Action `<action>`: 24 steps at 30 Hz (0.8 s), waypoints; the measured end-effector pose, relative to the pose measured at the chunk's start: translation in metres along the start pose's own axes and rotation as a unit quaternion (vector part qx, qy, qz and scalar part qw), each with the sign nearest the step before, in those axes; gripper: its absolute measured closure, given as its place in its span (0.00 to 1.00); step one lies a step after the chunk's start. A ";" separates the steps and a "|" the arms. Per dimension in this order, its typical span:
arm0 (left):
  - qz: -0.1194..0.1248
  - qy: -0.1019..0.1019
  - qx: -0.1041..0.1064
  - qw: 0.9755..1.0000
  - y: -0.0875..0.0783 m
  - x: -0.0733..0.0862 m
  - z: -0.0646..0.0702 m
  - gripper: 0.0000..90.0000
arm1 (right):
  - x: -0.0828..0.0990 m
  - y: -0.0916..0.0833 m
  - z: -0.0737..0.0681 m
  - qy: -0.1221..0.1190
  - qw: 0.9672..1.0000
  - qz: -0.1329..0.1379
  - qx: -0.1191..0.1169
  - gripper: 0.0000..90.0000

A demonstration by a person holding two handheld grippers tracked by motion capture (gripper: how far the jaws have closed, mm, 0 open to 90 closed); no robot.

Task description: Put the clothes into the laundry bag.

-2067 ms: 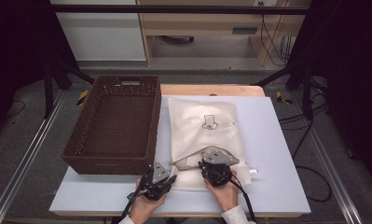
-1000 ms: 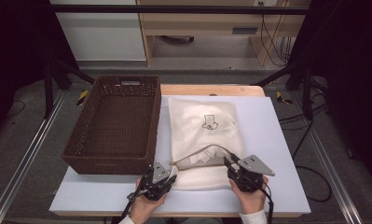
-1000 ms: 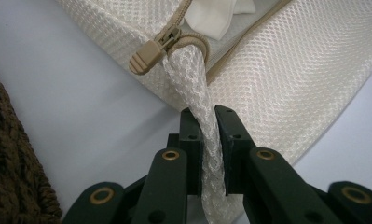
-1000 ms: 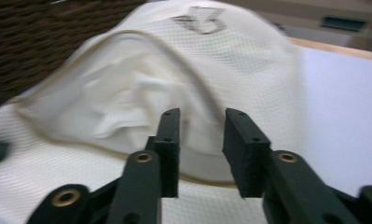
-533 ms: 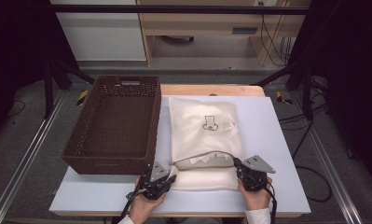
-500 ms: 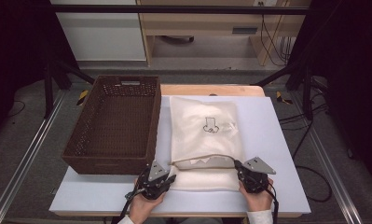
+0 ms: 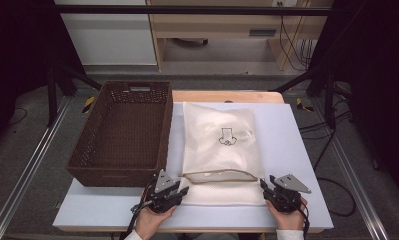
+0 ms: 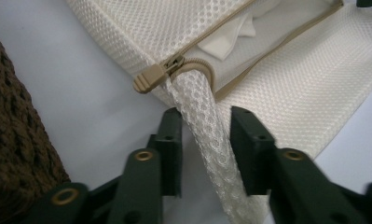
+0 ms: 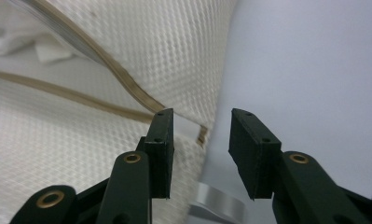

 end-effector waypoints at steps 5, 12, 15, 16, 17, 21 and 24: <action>-0.002 -0.002 0.006 1.000 0.000 0.001 -0.001 0.90 | 0.003 0.006 0.004 0.013 0.999 -0.027 -0.024 0.79; 0.001 0.000 0.003 1.000 0.000 0.002 -0.002 0.90 | 0.005 0.006 0.007 0.025 0.998 -0.043 -0.042 0.94; 0.008 0.007 0.000 1.000 -0.004 0.001 -0.002 0.81 | 0.004 0.006 0.007 0.018 0.998 -0.044 -0.037 0.94; 0.010 0.007 -0.001 1.000 -0.005 0.001 -0.002 0.78 | 0.003 0.004 0.006 0.018 0.998 -0.043 -0.039 0.93; 0.016 0.008 0.002 1.000 -0.009 -0.001 -0.002 0.75 | 0.002 0.004 0.007 0.014 0.998 -0.038 -0.040 0.92; 0.033 0.009 0.009 0.999 -0.021 -0.007 -0.004 0.59 | -0.007 -0.007 0.012 0.024 0.999 0.019 -0.042 0.72; 0.038 0.008 0.012 0.999 -0.029 -0.008 -0.005 0.51 | -0.014 -0.015 0.017 0.035 0.997 0.056 -0.036 0.57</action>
Point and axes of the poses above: each handheld gripper's, and its own axes: y roughly forward along the jaws, x roughly out of its underside, z roughly to its right, the point moved 4 cm from there along y, roughly forward along the jaws, and after that the axes turned 5 degrees about -z, right-handed, at the moved point
